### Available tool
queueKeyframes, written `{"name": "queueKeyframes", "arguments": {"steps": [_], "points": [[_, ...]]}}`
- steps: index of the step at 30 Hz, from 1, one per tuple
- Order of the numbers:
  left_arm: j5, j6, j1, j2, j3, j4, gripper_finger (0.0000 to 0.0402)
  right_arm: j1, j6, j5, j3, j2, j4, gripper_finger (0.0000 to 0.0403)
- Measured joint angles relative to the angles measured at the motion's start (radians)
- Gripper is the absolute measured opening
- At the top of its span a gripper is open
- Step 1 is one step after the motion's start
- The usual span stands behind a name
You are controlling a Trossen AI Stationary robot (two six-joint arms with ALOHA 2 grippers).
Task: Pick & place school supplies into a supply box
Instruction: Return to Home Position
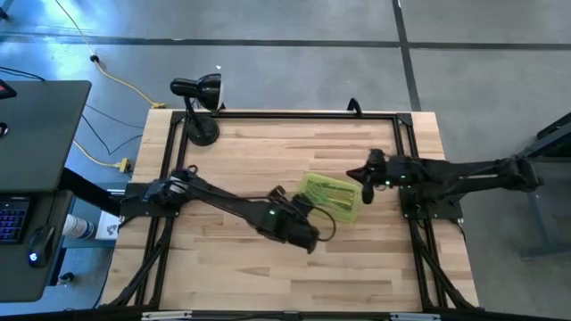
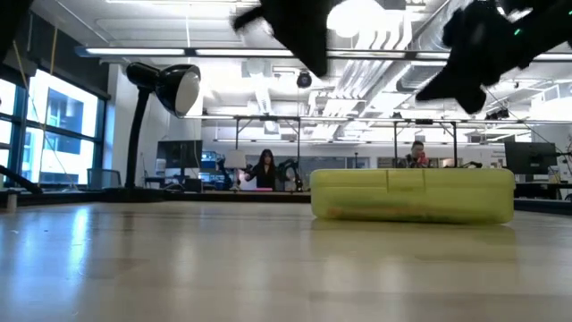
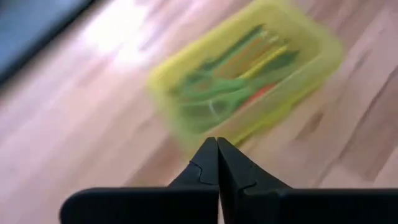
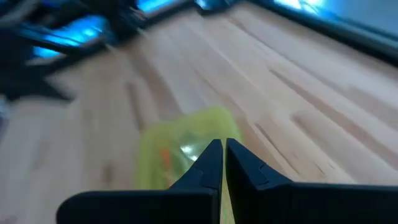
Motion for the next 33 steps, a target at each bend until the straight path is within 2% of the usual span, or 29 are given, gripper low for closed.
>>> {"name": "queueKeyframes", "arguments": {"steps": [6,12,19,23,28,30,33], "points": [[-0.048,0.038,-0.026,-0.18,0.0,-0.227,0.0042,0.072,-0.119,-0.004,0.001,-0.2,0.019,0.0],[-0.127,-0.032,-0.1,-0.351,0.001,-0.471,0.0044,0.141,-0.264,-0.005,0.002,-0.367,0.026,0.0],[-0.21,-0.026,-0.253,-0.505,-0.108,-0.487,0.0046,0.199,-0.42,-0.055,0.002,-0.45,-0.009,0.0],[-0.242,-0.068,-0.308,-0.626,-0.24,-0.486,0.0046,0.213,-0.503,-0.062,0.002,-0.475,-0.005,0.0],[-0.268,-0.222,-0.301,-0.846,-0.489,-0.452,0.0046,0.216,-0.472,-0.109,0.002,-0.487,-0.005,0.0],[-0.301,-0.247,-0.289,-0.944,-0.639,-0.344,0.0046,0.216,-0.432,-0.106,0.002,-0.486,-0.017,0.0001],[-0.288,-0.164,-0.285,-1.082,-0.9,-0.032,0.0046,0.216,-0.335,-0.094,0.003,-0.486,-0.08,0.0001]]}}
